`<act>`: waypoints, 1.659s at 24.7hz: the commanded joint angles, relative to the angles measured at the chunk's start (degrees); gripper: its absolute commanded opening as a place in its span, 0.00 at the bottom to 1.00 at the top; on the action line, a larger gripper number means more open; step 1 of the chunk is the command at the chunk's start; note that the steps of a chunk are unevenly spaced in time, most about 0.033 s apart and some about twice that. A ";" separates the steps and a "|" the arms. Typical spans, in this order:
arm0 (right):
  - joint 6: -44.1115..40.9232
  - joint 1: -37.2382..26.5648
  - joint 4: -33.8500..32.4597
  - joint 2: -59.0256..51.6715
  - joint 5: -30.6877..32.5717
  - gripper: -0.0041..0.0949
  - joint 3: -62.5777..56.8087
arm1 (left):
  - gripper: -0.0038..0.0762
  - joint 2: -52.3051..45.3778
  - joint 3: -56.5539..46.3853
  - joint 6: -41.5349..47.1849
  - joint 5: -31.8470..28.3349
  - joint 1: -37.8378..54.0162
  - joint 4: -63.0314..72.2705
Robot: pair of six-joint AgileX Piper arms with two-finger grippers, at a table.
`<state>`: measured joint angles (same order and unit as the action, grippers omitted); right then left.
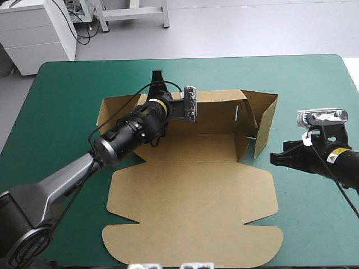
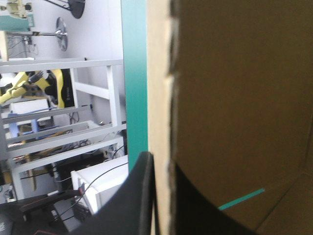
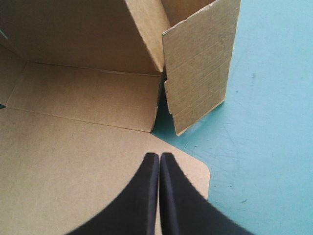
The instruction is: Fold the box
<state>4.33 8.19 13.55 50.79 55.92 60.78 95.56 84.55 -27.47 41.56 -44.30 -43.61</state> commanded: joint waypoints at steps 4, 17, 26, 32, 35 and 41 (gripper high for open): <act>0.02 0.10 1.96 -0.19 -3.88 0.04 1.27 | 0.04 -2.20 -3.73 16.60 -2.49 -5.16 -16.95; -1.42 0.10 1.85 7.87 -9.20 0.04 7.00 | 0.04 -2.20 -7.04 29.35 -0.72 -8.56 -27.45; -2.90 -0.18 -2.78 29.28 -7.32 0.04 30.24 | 0.04 -2.08 -7.04 29.35 0.14 -8.56 -27.58; -3.42 -3.95 -0.18 45.94 3.14 0.04 46.53 | 0.04 -1.99 -7.04 29.35 0.53 -8.56 -27.58; -3.42 -4.03 0.58 49.06 4.61 0.04 47.54 | 0.04 -1.99 -7.04 29.35 0.64 -8.56 -27.58; -3.42 -3.90 -0.08 49.60 6.44 0.04 47.54 | 0.04 -1.51 -7.04 29.35 0.77 -8.56 -27.45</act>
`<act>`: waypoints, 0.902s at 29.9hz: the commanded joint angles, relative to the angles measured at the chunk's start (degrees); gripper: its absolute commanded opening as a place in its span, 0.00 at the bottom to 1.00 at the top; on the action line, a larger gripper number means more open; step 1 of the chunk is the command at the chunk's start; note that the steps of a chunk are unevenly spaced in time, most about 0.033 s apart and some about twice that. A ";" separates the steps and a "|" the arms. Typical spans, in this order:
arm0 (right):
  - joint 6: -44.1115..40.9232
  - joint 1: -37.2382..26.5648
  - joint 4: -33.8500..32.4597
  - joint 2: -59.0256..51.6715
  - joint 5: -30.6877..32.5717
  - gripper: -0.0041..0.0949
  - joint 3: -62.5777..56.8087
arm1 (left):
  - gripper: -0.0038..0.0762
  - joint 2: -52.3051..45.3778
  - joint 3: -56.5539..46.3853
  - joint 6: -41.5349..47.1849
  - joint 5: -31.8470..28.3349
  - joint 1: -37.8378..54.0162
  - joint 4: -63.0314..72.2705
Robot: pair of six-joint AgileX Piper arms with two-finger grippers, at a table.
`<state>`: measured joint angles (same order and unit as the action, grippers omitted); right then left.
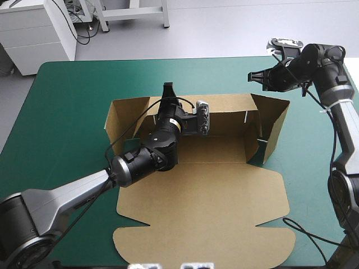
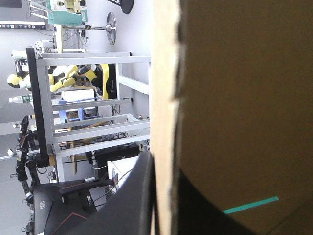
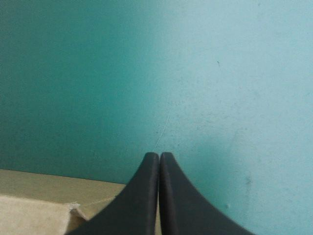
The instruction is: Fold the box
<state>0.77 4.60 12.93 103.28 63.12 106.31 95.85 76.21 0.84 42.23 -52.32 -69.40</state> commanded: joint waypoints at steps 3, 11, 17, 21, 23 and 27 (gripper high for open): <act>1.78 -0.31 0.43 -2.89 2.48 0.04 1.90 | 0.04 -1.68 1.30 1.04 0.10 -0.54 -1.66; 2.17 -0.31 -4.38 -3.13 7.91 0.04 -0.08 | 0.04 -1.58 1.30 1.04 0.26 -0.54 -1.66; 5.05 -0.31 -0.19 -3.73 7.37 0.04 -4.22 | 0.04 -1.58 1.30 1.04 1.59 -0.54 -1.66; 7.62 -0.31 4.47 -5.47 4.06 0.04 -7.76 | 0.04 -1.58 1.30 0.76 2.26 -0.54 -1.66; 9.03 -0.31 6.35 -6.83 2.56 0.04 -10.01 | 0.04 -1.58 1.30 0.76 2.26 -0.54 -1.66; 11.78 -0.31 8.17 -10.93 -1.21 0.04 -16.69 | 0.04 -1.58 1.30 0.76 2.38 -0.54 -1.66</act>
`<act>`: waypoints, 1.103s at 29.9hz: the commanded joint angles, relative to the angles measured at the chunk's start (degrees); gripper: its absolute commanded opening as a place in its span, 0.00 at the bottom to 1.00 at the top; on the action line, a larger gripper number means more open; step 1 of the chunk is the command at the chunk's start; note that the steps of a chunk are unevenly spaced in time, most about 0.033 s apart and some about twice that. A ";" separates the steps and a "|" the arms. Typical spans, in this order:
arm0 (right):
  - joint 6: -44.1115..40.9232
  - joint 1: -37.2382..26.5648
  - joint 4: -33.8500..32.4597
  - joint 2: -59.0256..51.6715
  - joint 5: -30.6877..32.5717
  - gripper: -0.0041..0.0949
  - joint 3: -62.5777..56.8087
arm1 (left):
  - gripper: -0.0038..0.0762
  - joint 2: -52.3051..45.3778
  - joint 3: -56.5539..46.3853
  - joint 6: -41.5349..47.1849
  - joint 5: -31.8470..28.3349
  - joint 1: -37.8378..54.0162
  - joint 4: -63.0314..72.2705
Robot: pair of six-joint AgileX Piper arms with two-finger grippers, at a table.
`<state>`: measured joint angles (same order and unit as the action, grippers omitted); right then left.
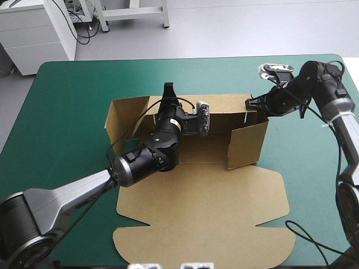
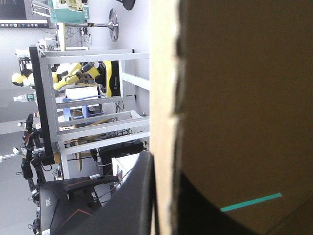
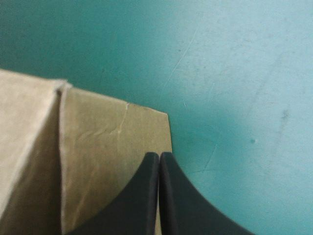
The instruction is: Fold the box
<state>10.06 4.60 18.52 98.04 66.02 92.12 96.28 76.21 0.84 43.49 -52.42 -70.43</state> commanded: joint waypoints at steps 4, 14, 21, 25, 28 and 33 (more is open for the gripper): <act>5.43 -0.31 5.70 -11.57 -11.78 0.04 -11.32 | 0.04 -2.01 1.30 0.76 1.25 -0.44 -0.62; 27.31 -0.31 23.75 -23.78 -29.33 0.04 -32.95 | 0.04 -1.34 1.30 0.76 1.83 -0.44 -0.75; 39.90 -0.31 27.69 -25.67 -32.85 0.04 -38.82 | 0.04 -1.19 1.30 0.76 2.20 -0.44 -0.82; 41.07 -0.31 27.04 -25.78 -32.92 0.06 -38.61 | 0.04 -1.19 1.30 0.76 2.28 -0.44 -0.82; 41.07 -0.31 24.73 -25.79 -32.16 0.20 -38.61 | 0.04 -1.19 1.30 0.76 2.44 -0.44 -0.82; 41.31 -0.31 22.03 -25.79 -30.15 0.46 -38.61 | 0.04 -1.19 1.30 0.76 2.44 -0.44 -0.82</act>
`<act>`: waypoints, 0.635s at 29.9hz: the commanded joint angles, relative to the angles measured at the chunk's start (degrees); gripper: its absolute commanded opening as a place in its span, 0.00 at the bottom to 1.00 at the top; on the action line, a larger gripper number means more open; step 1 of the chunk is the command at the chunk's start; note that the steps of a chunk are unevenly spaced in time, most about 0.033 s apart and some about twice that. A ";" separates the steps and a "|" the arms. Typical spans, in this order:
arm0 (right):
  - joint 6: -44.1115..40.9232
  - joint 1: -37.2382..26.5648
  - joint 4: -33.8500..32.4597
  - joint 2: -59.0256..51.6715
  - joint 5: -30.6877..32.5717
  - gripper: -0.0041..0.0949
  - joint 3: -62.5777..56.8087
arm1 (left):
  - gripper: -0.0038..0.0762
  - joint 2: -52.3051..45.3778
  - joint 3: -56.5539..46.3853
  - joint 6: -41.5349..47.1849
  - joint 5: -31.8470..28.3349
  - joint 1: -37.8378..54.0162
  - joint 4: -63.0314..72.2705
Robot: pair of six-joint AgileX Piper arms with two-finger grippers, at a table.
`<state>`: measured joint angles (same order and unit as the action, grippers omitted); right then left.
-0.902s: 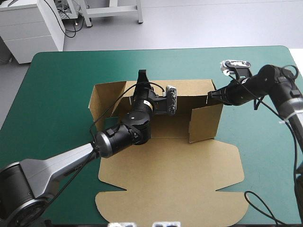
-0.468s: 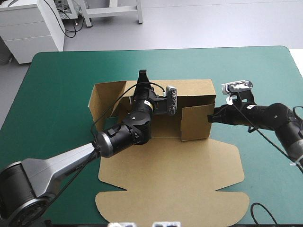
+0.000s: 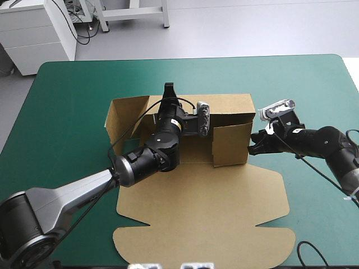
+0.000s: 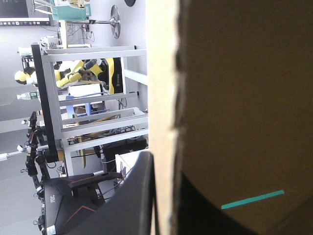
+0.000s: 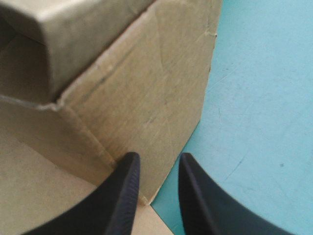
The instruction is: Fold the box
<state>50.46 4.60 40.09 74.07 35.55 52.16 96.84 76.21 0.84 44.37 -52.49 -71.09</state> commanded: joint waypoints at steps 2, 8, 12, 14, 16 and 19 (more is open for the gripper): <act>1.15 -0.31 0.47 -1.82 0.41 0.52 1.36 | 0.04 -1.74 1.30 0.76 1.55 -0.37 -0.16; 2.18 -0.31 0.47 -2.44 0.87 0.53 1.36 | 0.04 -1.74 1.30 0.76 2.32 -0.37 -0.16; 2.18 -0.31 0.47 -4.11 1.05 0.53 1.36 | 0.04 -1.74 1.30 0.76 2.31 -0.37 -0.16; 2.18 -0.31 0.47 -4.79 1.10 0.53 1.36 | 0.04 -1.74 1.30 0.76 2.31 -0.37 -0.16; 2.96 -0.31 0.47 -4.99 0.93 0.53 1.36 | 0.04 -1.74 1.30 0.76 2.31 -0.37 -0.16; 4.95 -0.31 1.34 -4.33 -0.52 0.53 1.36 | 0.04 -1.74 1.30 0.76 2.31 -0.37 -0.16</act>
<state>53.29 4.60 38.66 70.82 37.95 52.16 96.85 76.21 0.84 45.10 -52.69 -71.23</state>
